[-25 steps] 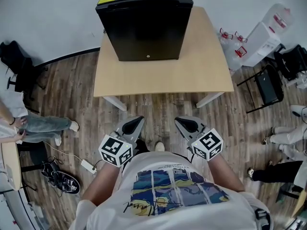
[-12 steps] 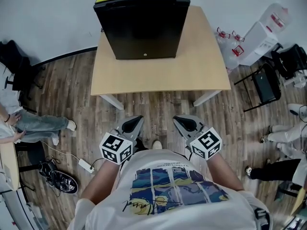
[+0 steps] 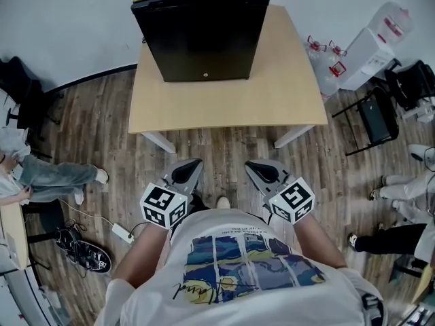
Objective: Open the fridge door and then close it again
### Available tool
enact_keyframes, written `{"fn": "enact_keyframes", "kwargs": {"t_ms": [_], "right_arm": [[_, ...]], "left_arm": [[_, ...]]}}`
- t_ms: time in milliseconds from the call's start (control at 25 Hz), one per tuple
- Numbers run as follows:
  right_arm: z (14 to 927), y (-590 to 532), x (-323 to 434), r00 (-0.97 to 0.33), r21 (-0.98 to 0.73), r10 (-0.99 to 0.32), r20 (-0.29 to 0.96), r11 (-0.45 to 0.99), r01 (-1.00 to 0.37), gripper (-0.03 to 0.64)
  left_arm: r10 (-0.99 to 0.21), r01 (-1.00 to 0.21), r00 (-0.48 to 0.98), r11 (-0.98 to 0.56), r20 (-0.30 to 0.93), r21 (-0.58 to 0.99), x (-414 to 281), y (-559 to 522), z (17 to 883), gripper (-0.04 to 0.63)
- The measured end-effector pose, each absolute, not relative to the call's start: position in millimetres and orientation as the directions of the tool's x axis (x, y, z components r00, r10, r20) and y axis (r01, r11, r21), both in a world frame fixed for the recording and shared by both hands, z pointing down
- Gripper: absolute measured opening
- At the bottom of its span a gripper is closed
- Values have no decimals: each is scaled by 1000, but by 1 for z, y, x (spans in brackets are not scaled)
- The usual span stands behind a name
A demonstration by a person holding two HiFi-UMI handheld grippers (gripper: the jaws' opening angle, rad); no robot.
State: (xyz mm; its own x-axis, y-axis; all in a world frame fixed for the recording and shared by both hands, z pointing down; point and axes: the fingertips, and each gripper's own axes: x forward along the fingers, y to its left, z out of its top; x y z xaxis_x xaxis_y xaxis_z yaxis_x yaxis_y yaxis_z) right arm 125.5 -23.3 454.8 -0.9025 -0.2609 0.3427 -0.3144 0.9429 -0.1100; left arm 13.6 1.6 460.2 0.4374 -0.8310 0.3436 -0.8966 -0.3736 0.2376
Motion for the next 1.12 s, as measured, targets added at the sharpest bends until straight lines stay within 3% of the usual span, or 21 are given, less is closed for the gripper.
{"fn": "enact_keyframes", "kwargs": {"t_ms": [1120], "right_arm": [[458,-30,124,-902,-94,-258,347,947,-307,12]], "left_arm": [[-825,-891,448,-382,345,245,14,-6,465,9]]}}
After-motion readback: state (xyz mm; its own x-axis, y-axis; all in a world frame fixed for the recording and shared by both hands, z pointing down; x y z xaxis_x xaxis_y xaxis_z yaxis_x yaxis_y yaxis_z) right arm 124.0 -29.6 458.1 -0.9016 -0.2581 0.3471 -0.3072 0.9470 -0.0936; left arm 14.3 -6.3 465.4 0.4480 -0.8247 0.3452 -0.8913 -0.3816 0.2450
